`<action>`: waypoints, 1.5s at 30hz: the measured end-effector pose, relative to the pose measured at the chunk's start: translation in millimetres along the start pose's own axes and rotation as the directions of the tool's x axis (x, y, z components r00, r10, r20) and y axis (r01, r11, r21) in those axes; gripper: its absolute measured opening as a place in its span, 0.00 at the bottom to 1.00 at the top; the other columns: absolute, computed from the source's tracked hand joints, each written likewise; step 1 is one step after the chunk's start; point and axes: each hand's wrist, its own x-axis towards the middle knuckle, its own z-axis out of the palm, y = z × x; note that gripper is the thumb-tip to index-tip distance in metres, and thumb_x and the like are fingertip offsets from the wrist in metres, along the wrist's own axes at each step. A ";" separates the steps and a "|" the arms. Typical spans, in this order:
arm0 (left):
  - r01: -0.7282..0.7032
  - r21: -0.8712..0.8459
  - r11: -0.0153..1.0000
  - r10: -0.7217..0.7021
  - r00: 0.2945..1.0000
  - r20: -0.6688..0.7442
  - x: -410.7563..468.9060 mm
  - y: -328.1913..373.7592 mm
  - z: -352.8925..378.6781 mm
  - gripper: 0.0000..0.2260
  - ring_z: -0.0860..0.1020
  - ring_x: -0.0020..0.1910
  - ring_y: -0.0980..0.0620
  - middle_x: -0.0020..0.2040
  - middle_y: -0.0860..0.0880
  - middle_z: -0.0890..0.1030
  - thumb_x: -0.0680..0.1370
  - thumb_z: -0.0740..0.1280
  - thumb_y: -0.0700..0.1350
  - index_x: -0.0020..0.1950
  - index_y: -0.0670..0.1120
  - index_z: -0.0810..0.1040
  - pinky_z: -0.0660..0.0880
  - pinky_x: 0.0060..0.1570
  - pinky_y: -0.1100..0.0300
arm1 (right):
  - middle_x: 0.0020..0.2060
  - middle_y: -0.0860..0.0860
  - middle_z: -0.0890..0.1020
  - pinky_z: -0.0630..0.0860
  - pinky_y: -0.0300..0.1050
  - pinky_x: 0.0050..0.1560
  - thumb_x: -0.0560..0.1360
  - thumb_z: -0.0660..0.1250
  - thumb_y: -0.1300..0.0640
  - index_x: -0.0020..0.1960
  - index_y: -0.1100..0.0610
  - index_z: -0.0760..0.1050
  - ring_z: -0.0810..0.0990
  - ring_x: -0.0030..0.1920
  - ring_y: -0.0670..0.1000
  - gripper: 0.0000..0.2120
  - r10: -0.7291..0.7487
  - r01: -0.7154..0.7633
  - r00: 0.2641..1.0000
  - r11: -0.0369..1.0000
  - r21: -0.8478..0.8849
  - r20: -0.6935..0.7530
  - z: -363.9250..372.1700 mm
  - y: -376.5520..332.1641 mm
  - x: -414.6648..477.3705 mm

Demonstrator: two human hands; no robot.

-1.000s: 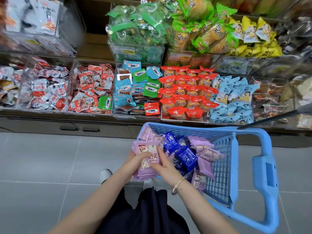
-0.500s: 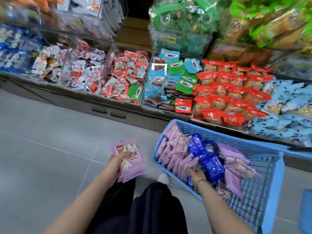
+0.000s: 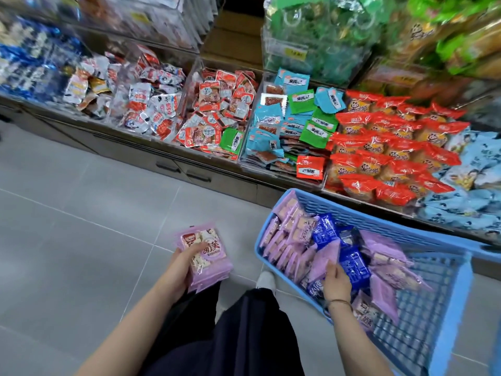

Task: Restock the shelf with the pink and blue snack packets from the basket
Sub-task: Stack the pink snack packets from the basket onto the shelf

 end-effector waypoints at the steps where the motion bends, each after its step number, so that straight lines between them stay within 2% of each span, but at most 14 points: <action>1: 0.006 0.002 1.000 -0.006 1.000 0.011 0.3 2.3 5.6 0.18 0.83 0.41 0.43 0.53 0.36 0.81 0.76 0.66 0.38 0.64 0.37 0.72 0.80 0.33 0.58 | 0.52 0.65 0.79 0.69 0.47 0.48 0.81 0.54 0.56 0.57 0.67 0.74 0.77 0.52 0.63 0.17 -0.090 0.090 0.996 0.996 -0.028 0.004 -7.6 -9.0 -8.6; 5: 0.016 0.012 1.000 -0.017 0.995 0.100 1.4 16.5 34.4 0.17 0.84 0.40 0.45 0.50 0.37 0.82 0.76 0.65 0.36 0.64 0.35 0.73 0.79 0.33 0.59 | 0.41 0.55 0.80 0.67 0.42 0.41 0.80 0.57 0.59 0.51 0.59 0.76 0.78 0.43 0.57 0.09 -0.441 0.450 0.891 0.891 -0.067 0.110 -25.2 -65.6 -55.5; 9: -0.017 0.060 0.998 0.002 0.973 0.232 4.7 48.5 57.4 0.14 0.83 0.42 0.44 0.47 0.39 0.84 0.75 0.66 0.37 0.60 0.38 0.75 0.80 0.37 0.56 | 0.63 0.49 0.74 0.66 0.50 0.67 0.80 0.59 0.57 0.71 0.55 0.67 0.73 0.63 0.50 0.20 -0.603 0.659 0.730 0.746 -0.097 0.321 -13.5 -131.3 -99.0; 12: -0.087 0.094 0.992 0.054 0.950 0.307 4.8 85.1 55.6 0.14 0.83 0.45 0.41 0.48 0.40 0.84 0.75 0.66 0.38 0.61 0.38 0.73 0.80 0.40 0.54 | 0.68 0.40 0.66 0.59 0.31 0.69 0.78 0.61 0.51 0.70 0.48 0.64 0.64 0.67 0.35 0.21 -0.654 0.691 0.628 0.718 0.085 0.422 -3.2 -173.9 -120.5; 15: -0.104 0.086 0.991 0.072 0.946 0.317 4.5 122.3 37.3 0.22 0.80 0.54 0.36 0.56 0.36 0.81 0.73 0.68 0.41 0.66 0.38 0.71 0.79 0.49 0.48 | 0.61 0.44 0.73 0.64 0.26 0.63 0.78 0.59 0.53 0.61 0.45 0.74 0.69 0.62 0.34 0.13 -0.647 0.582 0.678 0.762 0.284 0.349 10.6 -212.7 -132.9; 19: -0.173 0.034 0.984 0.152 0.927 0.343 1.8 165.3 11.7 0.29 0.80 0.55 0.35 0.58 0.36 0.80 0.66 0.71 0.46 0.66 0.39 0.72 0.79 0.50 0.46 | 0.58 0.47 0.71 0.72 0.42 0.64 0.71 0.71 0.63 0.59 0.46 0.74 0.72 0.60 0.42 0.20 -0.660 0.592 0.724 0.743 0.312 0.200 48.6 -260.1 -141.1; 22: -0.206 -0.046 0.977 0.209 0.913 0.351 5.9 188.4 -4.9 0.31 0.80 0.55 0.36 0.60 0.36 0.79 0.65 0.71 0.46 0.68 0.40 0.70 0.79 0.46 0.48 | 0.62 0.48 0.72 0.72 0.47 0.64 0.69 0.74 0.59 0.67 0.52 0.66 0.75 0.60 0.47 0.30 -0.528 0.419 0.802 0.831 0.367 0.280 76.8 -285.8 -142.7; 26: -0.255 -0.095 0.962 0.272 0.912 0.308 11.5 213.0 -16.8 0.31 0.82 0.51 0.44 0.60 0.38 0.78 0.64 0.71 0.46 0.65 0.40 0.72 0.79 0.39 0.56 | 0.52 0.53 0.84 0.76 0.47 0.59 0.71 0.70 0.49 0.54 0.55 0.78 0.82 0.52 0.48 0.14 -0.465 0.289 0.776 0.863 0.415 0.427 102.3 -312.7 -143.9; 29: -0.246 -0.144 0.958 0.275 0.931 0.241 22.5 230.7 -19.1 0.32 0.79 0.52 0.50 0.58 0.46 0.77 0.60 0.72 0.49 0.63 0.41 0.73 0.76 0.40 0.58 | 0.57 0.50 0.81 0.74 0.49 0.63 0.66 0.72 0.45 0.62 0.55 0.74 0.80 0.57 0.48 0.27 -0.461 0.262 0.835 0.813 0.520 0.300 109.4 -333.8 -134.6; 31: -0.220 -0.203 0.954 0.266 0.933 0.241 35.2 243.2 -19.2 0.22 0.79 0.47 0.50 0.50 0.47 0.81 0.64 0.71 0.47 0.55 0.42 0.76 0.76 0.38 0.59 | 0.63 0.55 0.77 0.72 0.57 0.64 0.68 0.72 0.50 0.69 0.58 0.67 0.76 0.62 0.55 0.32 -0.417 0.182 0.873 0.758 0.626 0.252 108.9 -347.4 -119.9; 33: -0.159 -0.270 0.950 0.231 0.938 0.259 46.9 257.6 -18.8 0.07 0.81 0.42 0.47 0.44 0.48 0.84 0.73 0.66 0.43 0.51 0.44 0.78 0.78 0.36 0.58 | 0.57 0.58 0.80 0.80 0.55 0.51 0.68 0.71 0.54 0.68 0.59 0.67 0.82 0.54 0.56 0.31 -0.415 0.085 0.861 0.689 0.720 0.295 102.6 -361.5 -104.9; 35: -0.164 -0.281 0.946 0.233 0.944 0.234 59.3 272.2 -17.5 0.07 0.80 0.47 0.45 0.49 0.46 0.82 0.77 0.63 0.41 0.50 0.43 0.79 0.77 0.42 0.56 | 0.46 0.56 0.85 0.80 0.45 0.36 0.67 0.70 0.58 0.64 0.61 0.70 0.85 0.43 0.53 0.26 -0.443 0.048 0.833 0.655 0.754 0.332 96.0 -376.3 -92.0; 40: -0.201 -0.308 0.930 0.280 0.930 0.238 80.8 317.0 -3.8 0.07 0.83 0.36 0.48 0.41 0.47 0.84 0.74 0.65 0.43 0.50 0.44 0.80 0.79 0.32 0.58 | 0.44 0.56 0.85 0.78 0.39 0.31 0.70 0.66 0.72 0.74 0.61 0.54 0.85 0.41 0.52 0.37 -0.440 0.010 0.819 0.653 0.757 0.369 88.2 -413.7 -45.2; 45: -0.238 -0.302 0.923 0.318 0.914 0.251 106.6 363.3 15.6 0.12 0.83 0.34 0.45 0.40 0.45 0.84 0.66 0.69 0.47 0.48 0.45 0.81 0.78 0.28 0.56 | 0.45 0.62 0.83 0.66 0.35 0.17 0.58 0.79 0.51 0.63 0.51 0.68 0.78 0.24 0.49 0.37 -0.506 0.175 0.797 0.716 0.676 0.330 80.0 -469.3 -15.3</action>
